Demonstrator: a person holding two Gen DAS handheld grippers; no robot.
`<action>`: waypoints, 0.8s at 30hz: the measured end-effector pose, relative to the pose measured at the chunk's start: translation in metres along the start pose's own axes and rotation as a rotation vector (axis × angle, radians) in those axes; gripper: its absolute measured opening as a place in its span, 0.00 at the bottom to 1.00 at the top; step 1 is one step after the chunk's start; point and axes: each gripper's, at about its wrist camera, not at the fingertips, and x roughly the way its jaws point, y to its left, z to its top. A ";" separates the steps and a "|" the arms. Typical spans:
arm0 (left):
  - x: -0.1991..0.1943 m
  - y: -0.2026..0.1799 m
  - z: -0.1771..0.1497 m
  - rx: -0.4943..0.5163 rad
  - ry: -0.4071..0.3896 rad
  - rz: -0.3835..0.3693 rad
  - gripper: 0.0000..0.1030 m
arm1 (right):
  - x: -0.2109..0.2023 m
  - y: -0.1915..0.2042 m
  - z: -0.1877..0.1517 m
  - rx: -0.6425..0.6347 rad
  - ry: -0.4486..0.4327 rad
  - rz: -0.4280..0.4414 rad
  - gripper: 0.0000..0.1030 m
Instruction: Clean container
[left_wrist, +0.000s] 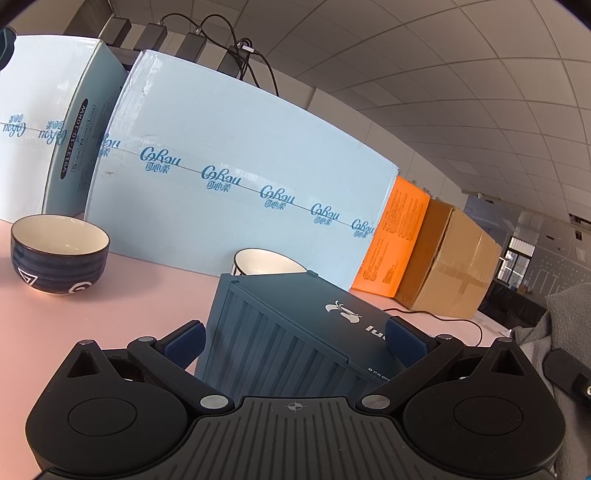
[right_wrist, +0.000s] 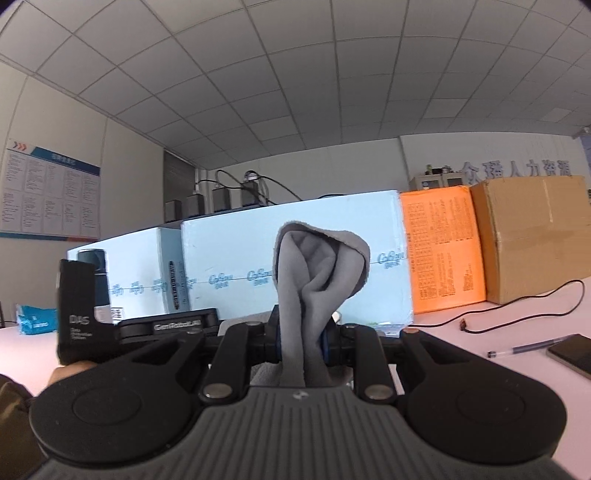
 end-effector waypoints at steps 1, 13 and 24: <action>0.000 0.000 0.000 -0.002 0.001 -0.002 1.00 | 0.002 -0.003 0.001 0.008 -0.002 -0.032 0.22; 0.000 0.002 0.000 -0.013 0.006 -0.010 1.00 | 0.012 0.008 0.002 -0.063 0.044 -0.074 0.22; 0.000 0.002 -0.001 -0.021 0.010 -0.015 1.00 | 0.003 0.034 0.003 -0.025 0.094 0.013 0.22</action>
